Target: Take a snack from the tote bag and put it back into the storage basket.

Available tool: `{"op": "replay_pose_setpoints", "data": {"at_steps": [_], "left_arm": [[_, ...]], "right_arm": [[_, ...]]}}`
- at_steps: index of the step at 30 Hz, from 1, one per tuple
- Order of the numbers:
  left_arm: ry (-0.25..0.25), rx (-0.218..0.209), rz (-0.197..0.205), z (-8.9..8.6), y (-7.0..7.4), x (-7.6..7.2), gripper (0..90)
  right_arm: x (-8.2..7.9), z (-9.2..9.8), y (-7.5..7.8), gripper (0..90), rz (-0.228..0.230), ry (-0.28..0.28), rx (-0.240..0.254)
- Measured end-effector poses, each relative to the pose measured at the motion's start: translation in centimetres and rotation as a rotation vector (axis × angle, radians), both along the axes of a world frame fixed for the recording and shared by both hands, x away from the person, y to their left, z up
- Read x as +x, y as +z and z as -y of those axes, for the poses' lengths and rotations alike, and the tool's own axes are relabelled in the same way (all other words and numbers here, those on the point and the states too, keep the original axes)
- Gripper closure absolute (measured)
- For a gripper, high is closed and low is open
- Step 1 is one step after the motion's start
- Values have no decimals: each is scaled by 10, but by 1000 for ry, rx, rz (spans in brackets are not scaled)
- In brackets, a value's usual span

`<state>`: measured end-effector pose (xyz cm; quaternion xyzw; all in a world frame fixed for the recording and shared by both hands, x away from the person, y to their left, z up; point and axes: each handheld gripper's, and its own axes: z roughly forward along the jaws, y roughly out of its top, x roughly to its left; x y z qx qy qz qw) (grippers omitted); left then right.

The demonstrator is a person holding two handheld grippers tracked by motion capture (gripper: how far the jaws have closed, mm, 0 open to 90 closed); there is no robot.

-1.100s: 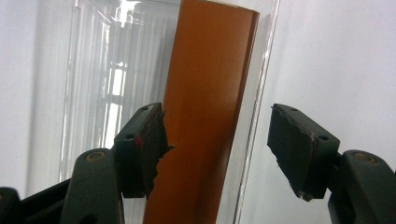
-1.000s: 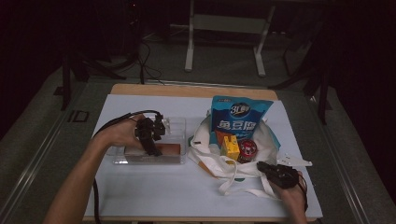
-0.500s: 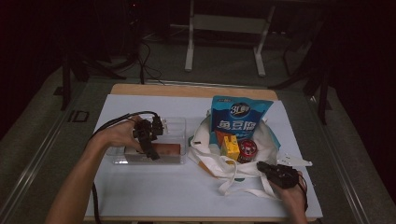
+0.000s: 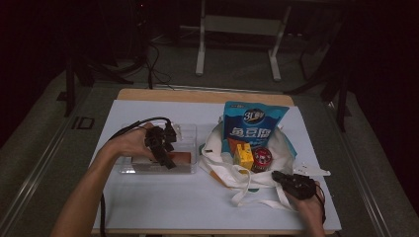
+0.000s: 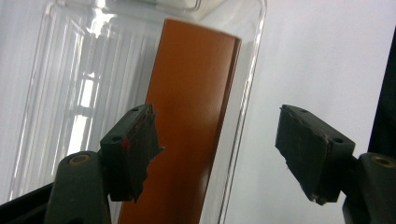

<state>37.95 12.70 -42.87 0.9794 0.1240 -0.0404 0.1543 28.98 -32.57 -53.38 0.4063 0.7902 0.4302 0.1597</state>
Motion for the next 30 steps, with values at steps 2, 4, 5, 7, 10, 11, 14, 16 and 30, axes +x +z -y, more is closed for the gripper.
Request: {"op": "replay_pose_setpoints", "data": {"at_steps": [2,4,5,7,10,11,14,16,30], "left_arm": [[-3,-13,11,3,1,0,291],[2,-36,13,4,2,0,291],[0,-42,15,5,3,0,291],[3,-55,24,6,4,0,292],[9,-78,55,8,6,-1,296],[7,-85,75,8,7,-1,297],[12,-101,121,10,9,-3,302],[21,-124,137,12,10,-3,324],[29,-275,228,23,26,-17,352]], "right_arm": [[0,0,0,821,0,1,1],[0,0,0,821,0,2,2],[0,0,0,821,0,2,3],[0,0,0,821,0,1,3],[0,0,0,821,1,0,0],[0,0,0,821,0,1,0],[0,0,0,821,1,1,0],[0,0,0,821,0,1,2],[0,0,0,819,1,0,2]]}}
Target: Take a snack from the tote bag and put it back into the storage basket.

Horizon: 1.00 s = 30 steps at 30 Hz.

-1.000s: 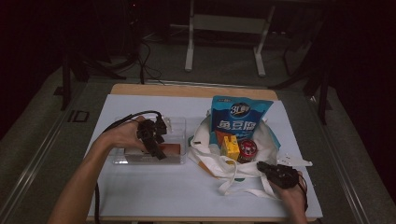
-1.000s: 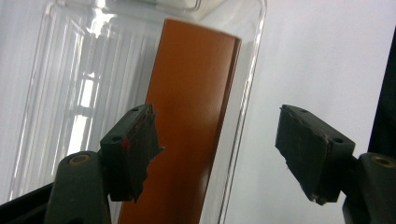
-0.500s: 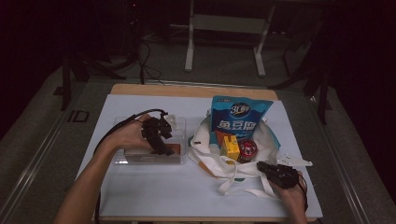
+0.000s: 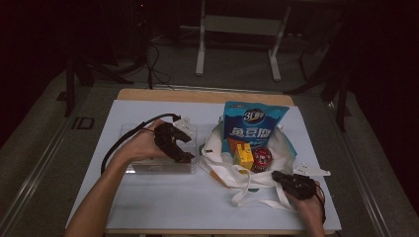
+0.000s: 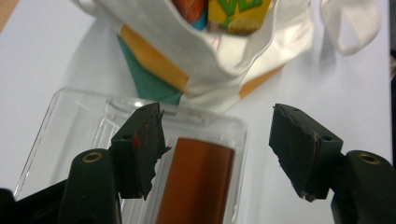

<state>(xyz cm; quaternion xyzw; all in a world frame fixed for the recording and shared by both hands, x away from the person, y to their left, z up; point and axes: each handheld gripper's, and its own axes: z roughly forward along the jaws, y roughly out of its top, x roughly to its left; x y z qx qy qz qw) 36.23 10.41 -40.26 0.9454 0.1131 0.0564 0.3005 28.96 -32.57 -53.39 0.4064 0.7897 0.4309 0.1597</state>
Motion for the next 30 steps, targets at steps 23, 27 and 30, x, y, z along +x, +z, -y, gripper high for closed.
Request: {"op": "replay_pose_setpoints", "data": {"at_steps": [23,27,30], "left_arm": [[43,-71,49,41,5,-6,389],[29,-64,49,51,4,-6,381],[30,-55,51,57,3,-6,411]], "right_arm": [[0,0,0,818,2,0,0],[0,0,0,818,4,2,-1],[0,0,0,818,4,1,0]]}}
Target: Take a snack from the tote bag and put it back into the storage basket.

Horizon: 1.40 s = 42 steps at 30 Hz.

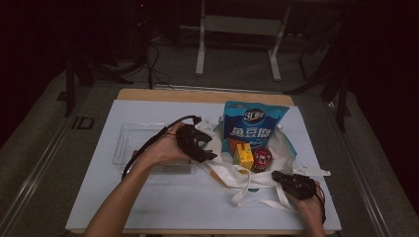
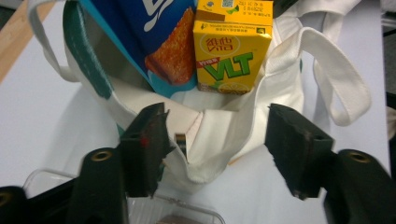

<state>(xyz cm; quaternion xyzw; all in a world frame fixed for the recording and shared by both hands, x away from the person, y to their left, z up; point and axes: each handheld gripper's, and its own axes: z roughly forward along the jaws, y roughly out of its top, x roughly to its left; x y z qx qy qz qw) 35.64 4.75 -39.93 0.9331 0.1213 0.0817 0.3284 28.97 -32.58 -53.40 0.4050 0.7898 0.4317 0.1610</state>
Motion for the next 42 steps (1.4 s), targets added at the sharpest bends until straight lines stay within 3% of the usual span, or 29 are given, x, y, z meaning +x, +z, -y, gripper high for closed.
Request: {"op": "replay_pose_setpoints", "data": {"at_steps": [4,14,21,34,42], "left_arm": [[-6,-26,-2,4,1,0,430],[-17,-8,19,24,0,0,432],[1,15,29,42,-6,4,420],[-4,53,48,65,-15,6,352],[0,41,28,74,-19,10,296]], "right_arm": [[0,0,0,818,0,0,1],[0,0,0,819,0,1,3],[0,0,0,818,0,2,4],[0,0,0,818,0,3,2],[0,0,0,818,0,3,2]]}}
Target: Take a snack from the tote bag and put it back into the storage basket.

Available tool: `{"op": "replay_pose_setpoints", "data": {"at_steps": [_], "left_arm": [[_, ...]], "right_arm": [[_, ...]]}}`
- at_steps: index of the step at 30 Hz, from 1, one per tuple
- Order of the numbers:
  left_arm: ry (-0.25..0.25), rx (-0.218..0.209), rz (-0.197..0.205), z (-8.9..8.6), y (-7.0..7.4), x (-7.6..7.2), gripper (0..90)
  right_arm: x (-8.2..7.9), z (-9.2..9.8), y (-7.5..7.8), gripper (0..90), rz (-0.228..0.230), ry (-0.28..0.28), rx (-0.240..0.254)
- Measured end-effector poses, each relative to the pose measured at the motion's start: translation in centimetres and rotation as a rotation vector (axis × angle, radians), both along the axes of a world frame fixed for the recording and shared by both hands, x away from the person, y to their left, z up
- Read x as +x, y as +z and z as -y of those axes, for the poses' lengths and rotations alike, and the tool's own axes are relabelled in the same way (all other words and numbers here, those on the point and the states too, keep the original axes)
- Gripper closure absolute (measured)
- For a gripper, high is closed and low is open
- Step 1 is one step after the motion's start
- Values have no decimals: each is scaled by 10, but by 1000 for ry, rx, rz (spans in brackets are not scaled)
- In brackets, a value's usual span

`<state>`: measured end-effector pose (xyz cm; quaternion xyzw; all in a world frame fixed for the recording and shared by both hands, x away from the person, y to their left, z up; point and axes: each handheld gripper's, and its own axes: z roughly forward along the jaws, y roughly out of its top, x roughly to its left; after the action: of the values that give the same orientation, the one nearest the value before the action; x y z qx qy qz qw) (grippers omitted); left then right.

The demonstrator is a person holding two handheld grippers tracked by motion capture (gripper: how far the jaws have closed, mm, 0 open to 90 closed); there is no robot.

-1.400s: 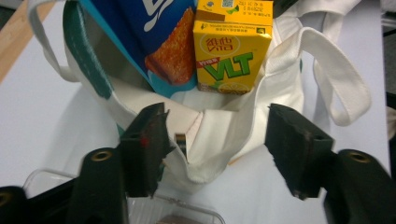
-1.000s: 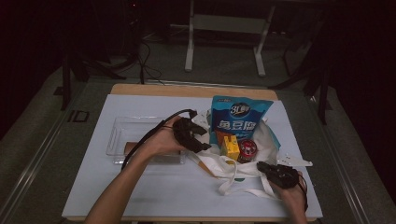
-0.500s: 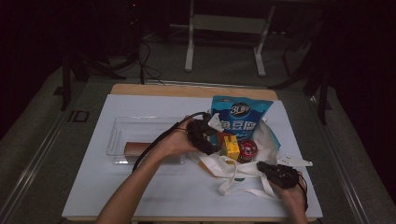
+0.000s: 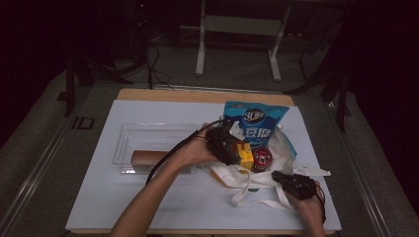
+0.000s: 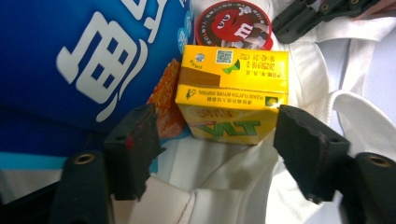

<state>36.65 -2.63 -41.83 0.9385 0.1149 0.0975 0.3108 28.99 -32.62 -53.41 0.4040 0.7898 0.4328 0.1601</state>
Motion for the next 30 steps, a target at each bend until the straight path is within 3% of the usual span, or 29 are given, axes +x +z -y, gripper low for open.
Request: {"op": "replay_pose_setpoints", "data": {"at_steps": [13,22,30], "left_arm": [[-18,-1,-44,14,-10,3,200],[-15,14,-80,23,-19,9,200],[-25,43,-79,34,-23,10,208]], "right_arm": [[0,0,0,818,-1,1,0],[0,0,0,818,-3,1,2],[0,0,0,817,-4,2,2]]}}
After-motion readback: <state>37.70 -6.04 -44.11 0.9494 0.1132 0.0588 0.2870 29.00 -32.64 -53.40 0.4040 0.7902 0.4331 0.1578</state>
